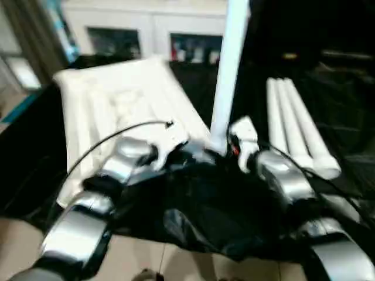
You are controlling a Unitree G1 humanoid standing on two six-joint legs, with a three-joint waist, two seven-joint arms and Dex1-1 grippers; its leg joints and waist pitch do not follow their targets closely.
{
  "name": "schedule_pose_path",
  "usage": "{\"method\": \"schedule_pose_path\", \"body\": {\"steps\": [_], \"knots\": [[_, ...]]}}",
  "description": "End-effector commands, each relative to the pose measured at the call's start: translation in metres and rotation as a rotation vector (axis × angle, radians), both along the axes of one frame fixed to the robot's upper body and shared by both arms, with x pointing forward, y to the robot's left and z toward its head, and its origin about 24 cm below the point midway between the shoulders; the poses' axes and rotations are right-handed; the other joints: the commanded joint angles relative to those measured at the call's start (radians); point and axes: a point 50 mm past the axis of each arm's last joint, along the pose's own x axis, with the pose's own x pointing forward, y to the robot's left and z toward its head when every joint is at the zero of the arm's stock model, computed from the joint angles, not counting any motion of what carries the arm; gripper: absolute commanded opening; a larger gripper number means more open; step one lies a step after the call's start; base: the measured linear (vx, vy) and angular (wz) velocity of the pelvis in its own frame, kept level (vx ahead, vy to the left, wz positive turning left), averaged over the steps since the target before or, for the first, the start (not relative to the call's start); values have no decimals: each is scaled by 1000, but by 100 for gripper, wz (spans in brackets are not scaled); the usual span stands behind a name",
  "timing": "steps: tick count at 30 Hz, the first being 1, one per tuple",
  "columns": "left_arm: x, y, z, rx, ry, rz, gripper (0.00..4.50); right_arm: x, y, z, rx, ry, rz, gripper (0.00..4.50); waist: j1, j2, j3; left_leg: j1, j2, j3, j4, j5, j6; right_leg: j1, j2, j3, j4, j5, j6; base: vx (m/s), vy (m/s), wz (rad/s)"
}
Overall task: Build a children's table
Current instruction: Rotate leg to tighten
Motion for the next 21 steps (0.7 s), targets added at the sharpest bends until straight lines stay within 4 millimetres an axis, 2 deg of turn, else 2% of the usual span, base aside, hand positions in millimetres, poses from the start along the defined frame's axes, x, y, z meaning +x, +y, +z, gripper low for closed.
{"method": "schedule_pose_path", "body": {"steps": [1, 8, 12, 15, 17, 19, 20, 21], "knots": [[-6, -3, 9, -85, -8, -100, 0, -4, -7, 8, 10, -6, 70, 370, 0, -6, -78, 39, 64, -26, -67, -197, 73, 45, -78, 46, -63, -104, -265, 0, 0, 0], [-10, 6, 9, -78, 5, -119, 0, -7, -8, 10, 24, 6, 107, 370, 0, -6, -78, 36, 61, -27, -69, -206, 49, 43, -81, 47, -66, -145, -246, 0, 0, 0], [-10, 8, 10, -70, 2, -115, 0, -11, -5, 6, 24, 28, 125, 329, -1, -10, -78, 34, 60, -27, -69, -189, 54, 44, -79, 46, -64, -124, -245, 0, 0, 0], [-10, 8, 11, -72, 0, -112, 0, -11, -2, 5, 36, 34, 111, 318, 0, -10, -79, 33, 61, -28, -69, -178, 59, 45, -80, 46, -62, -118, -244, 0, 0, 0], [-9, 8, 11, -75, -1, -102, 0, -10, -1, 1, 35, 34, 60, 290, -1, -10, -79, 33, 60, -27, -68, -179, 59, 43, -80, 46, -63, -122, -244, 0, 0, 0], [-7, 7, 9, -68, -10, -68, 0, -7, 0, -5, 29, 42, -28, 285, -5, -9, -78, 34, 59, -28, -70, -187, 50, 41, -80, 47, -65, -141, -242, 0, 0, 0], [-3, 5, 7, -43, -23, -23, 0, -3, 0, -10, 33, 50, -124, 283, -7, -4, -77, 36, 59, -29, -72, -200, 41, 38, -80, 47, -67, -161, -239, 0, 0, 0], [-2, 5, 7, -35, -29, -10, 0, -2, 0, -11, 35, 54, -152, 280, -15, -5, -74, 36, 57, -29, -74, -218, 26, 36, -79, 49, -71, -181, -235, 0, 0, 0]]}}
